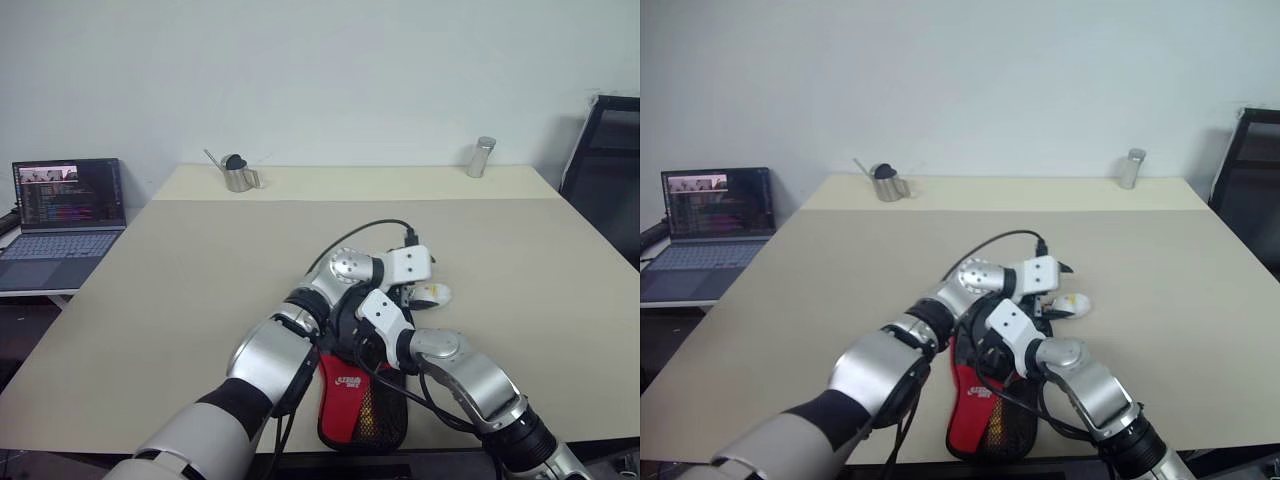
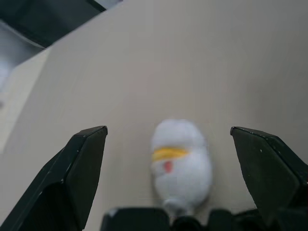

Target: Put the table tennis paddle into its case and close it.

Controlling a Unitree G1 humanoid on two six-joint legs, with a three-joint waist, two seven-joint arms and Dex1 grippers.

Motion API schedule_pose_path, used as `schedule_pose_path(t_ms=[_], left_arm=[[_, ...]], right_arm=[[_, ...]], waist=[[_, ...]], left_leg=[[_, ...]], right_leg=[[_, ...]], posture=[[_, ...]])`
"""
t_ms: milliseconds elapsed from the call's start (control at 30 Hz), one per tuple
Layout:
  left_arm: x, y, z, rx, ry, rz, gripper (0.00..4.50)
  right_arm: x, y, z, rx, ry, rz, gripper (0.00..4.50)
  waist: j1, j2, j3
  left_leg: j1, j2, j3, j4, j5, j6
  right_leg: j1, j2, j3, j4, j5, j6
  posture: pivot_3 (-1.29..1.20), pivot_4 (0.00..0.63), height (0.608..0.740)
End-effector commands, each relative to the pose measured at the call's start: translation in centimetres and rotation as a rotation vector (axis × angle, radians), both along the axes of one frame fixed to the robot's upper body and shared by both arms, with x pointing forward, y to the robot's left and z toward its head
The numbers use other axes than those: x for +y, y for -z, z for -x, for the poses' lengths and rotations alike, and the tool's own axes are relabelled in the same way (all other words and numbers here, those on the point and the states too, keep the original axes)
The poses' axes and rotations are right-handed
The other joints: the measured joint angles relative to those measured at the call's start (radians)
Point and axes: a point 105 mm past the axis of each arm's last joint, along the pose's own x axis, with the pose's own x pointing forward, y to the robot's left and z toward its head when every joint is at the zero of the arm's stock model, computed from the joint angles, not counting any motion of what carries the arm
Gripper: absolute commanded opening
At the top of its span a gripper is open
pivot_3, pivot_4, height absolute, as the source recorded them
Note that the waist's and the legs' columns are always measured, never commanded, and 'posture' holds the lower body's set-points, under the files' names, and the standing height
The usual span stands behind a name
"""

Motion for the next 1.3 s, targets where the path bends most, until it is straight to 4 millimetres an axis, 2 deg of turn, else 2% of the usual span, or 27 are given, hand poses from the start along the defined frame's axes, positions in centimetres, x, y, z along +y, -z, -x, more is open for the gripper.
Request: schedule_pose_path(t_ms=[33, 167, 300, 400, 533, 633, 833, 967, 1033, 1100, 1167, 1300], left_arm=[[2.4, -2.6, -1.8, -0.062, -0.096, 0.099, 4.47], [6.5, -3.9, -4.0, -0.08, -0.265, 0.168, 4.47], [9.5, -4.8, -5.1, -0.054, -0.381, 0.262, 4.47], [11.9, -4.4, -4.9, 0.009, -0.39, 0.326, 4.47], [13.0, -3.7, -3.7, 0.087, -0.313, 0.373, 4.47], [12.8, -3.3, -2.2, 0.081, -0.233, 0.357, 4.47], [10.3, -2.7, 1.8, 0.182, -0.069, 0.363, 4.47], [8.2, -1.3, 5.2, 0.268, 0.074, 0.271, 4.47], [7.9, -0.5, 6.1, 0.315, 0.103, 0.24, 4.47], [7.8, 0.3, 6.0, 0.339, 0.087, 0.216, 4.47], [7.8, 0.6, 5.7, 0.354, 0.067, 0.212, 4.47], [7.9, 0.6, 5.2, 0.383, 0.032, 0.22, 4.47]], right_arm=[[-2.0, 2.8, -0.2, 0.104, 0.082, 0.078, 4.5], [-1.9, 2.3, -0.2, 0.095, 0.077, 0.064, 4.5], [-1.6, 1.7, 0.1, 0.087, 0.054, 0.051, 4.5], [-2.0, -0.4, -0.6, 0.064, 0.094, -0.007, 4.5], [-2.5, -3.7, -0.3, 0.071, 0.107, -0.134, 4.5], [-2.1, -7.4, 0.7, 0.067, 0.039, -0.284, 4.5], [-3.9, -11.0, 2.3, 0.049, -0.035, -0.32, 4.5], [-7.5, -11.5, 1.7, -0.031, -0.018, -0.144, 4.5], [-9.8, -11.2, 1.1, -0.071, -0.031, -0.003, 4.5], [-12.1, -11.2, -0.6, -0.153, -0.032, 0.15, 4.5], [-13.4, -11.2, -2.0, -0.206, -0.042, 0.242, 4.5], [-13.8, -9.6, -3.2, -0.218, -0.16, 0.389, 4.5]], waist=[[0.0, 0.0, 0.0], [0.0, 0.0, 0.0], [0.004, 0.0, 0.0], [0.006, 0.0, 0.0], [0.007, 0.0, 0.0], [0.009, -0.001, 0.001], [0.012, 0.0, 0.001], [0.013, 0.0, 0.001], [0.012, 0.001, 0.002], [0.011, 0.0, 0.002], [0.002, 0.0, 0.002], [-0.014, 0.0, 0.002]], left_leg=[[0.0, 0.0, 0.0, 0.0, 0.0, 0.0], [0.0, 0.0, 0.0, 0.0, 0.0, 0.0], [0.0, 0.0, -0.001, 0.0, 0.0, 0.0], [-0.001, 0.0, -0.001, 0.0, 0.0, 0.0], [-0.002, 0.0, -0.002, 0.0, 0.0, 0.0], [-0.004, 0.0, -0.002, 0.0, 0.0, 0.0], [-0.004, 0.0, -0.003, 0.0, 0.0, 0.0], [-0.004, -0.001, -0.002, 0.0, 0.0, 0.0], [-0.004, -0.001, -0.002, 0.0, 0.0, 0.0], [-0.002, 0.0, -0.001, 0.0, 0.0, 0.0], [-0.001, 0.0, 0.0, 0.0, 0.0, 0.0], [0.0, 0.002, 0.001, -0.001, 0.0, 0.0]], right_leg=[[0.0, 0.0, 0.0, 0.0, 0.0, 0.0], [0.0, 0.0, 0.0, 0.0, 0.0, 0.0], [0.0, 0.0, -0.001, 0.0, 0.0, 0.0], [0.0, -0.001, -0.001, 0.0, 0.0, 0.0], [-0.001, -0.002, -0.002, 0.0, 0.0, 0.0], [-0.002, -0.002, -0.002, -0.001, 0.0, 0.0], [-0.001, -0.004, -0.001, -0.002, 0.0, 0.0], [-0.001, -0.004, -0.001, -0.002, 0.0, 0.0], [-0.001, -0.004, -0.001, -0.002, 0.0, 0.0], [0.0, -0.002, -0.001, -0.002, 0.0, 0.0], [0.0, -0.001, 0.001, -0.002, 0.0, 0.0], [0.0, 0.0, 0.003, -0.001, 0.0, 0.0]], posture=[[0.0, 0.15, 0.74], [0.0, 0.15, 0.74], [0.0, 0.15, 0.74], [0.0, 0.15, 0.74], [0.0, 0.15, 0.74], [0.0, 0.15, 0.74], [0.0, 0.15, 0.74], [0.0, 0.15, 0.74], [0.0, 0.15, 0.74], [0.0, 0.15, 0.74], [0.0, 0.15, 0.74], [0.0, 0.15, 0.74]])
